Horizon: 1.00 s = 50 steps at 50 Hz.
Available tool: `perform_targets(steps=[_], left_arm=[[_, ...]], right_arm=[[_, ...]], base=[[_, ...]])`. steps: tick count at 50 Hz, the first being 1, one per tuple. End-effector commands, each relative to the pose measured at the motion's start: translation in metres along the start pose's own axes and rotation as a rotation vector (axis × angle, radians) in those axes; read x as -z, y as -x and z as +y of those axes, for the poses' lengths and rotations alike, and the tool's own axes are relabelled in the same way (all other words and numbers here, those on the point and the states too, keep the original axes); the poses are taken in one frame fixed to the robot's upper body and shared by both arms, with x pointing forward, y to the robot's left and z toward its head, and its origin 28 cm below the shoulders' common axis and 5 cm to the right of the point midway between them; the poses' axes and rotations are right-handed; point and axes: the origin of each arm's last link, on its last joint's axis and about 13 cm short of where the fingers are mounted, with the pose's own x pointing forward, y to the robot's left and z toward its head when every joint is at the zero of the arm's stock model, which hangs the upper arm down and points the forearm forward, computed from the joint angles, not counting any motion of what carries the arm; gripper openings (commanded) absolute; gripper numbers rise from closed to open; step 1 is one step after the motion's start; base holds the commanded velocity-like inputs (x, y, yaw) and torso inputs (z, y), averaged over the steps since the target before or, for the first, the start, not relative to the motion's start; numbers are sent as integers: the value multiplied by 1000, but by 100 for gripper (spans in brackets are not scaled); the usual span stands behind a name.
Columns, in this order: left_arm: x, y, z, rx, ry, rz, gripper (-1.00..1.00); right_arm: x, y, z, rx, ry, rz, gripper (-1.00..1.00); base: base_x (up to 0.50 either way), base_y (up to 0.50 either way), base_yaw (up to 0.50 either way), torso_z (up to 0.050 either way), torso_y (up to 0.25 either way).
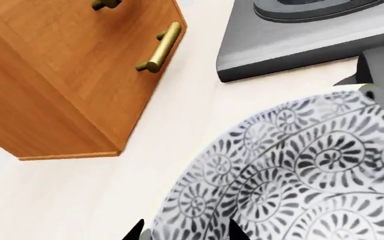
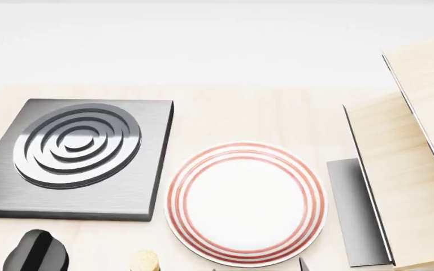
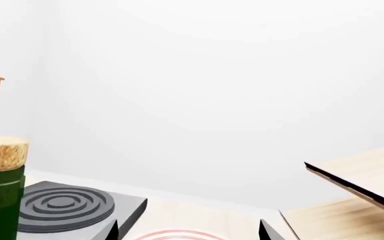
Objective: Pick up the akita bowl and put it on the plate.
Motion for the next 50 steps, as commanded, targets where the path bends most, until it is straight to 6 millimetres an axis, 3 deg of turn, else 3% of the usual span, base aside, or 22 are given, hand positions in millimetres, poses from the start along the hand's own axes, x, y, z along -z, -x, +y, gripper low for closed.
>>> perform_targets(steps=[1, 22, 32, 50], left_arm=[[4, 9, -1, 73, 107, -34, -100], [-13, 16, 9, -51, 207, -266, -100], [-32, 17, 14, -100, 248, -416, -100], [-73, -13, 14, -109, 287, -464, -100]], right_arm=[[-1, 0, -1, 1, 2, -3, 100], [-1, 1, -1, 3, 1, -4, 100], [1, 2, -2, 7, -2, -3, 100], [3, 2, -3, 11, -5, 1, 100]], base=[[0, 0, 0, 0, 0], [1, 0, -1, 0, 0], [0, 0, 0, 0, 0], [0, 0, 0, 0, 0]])
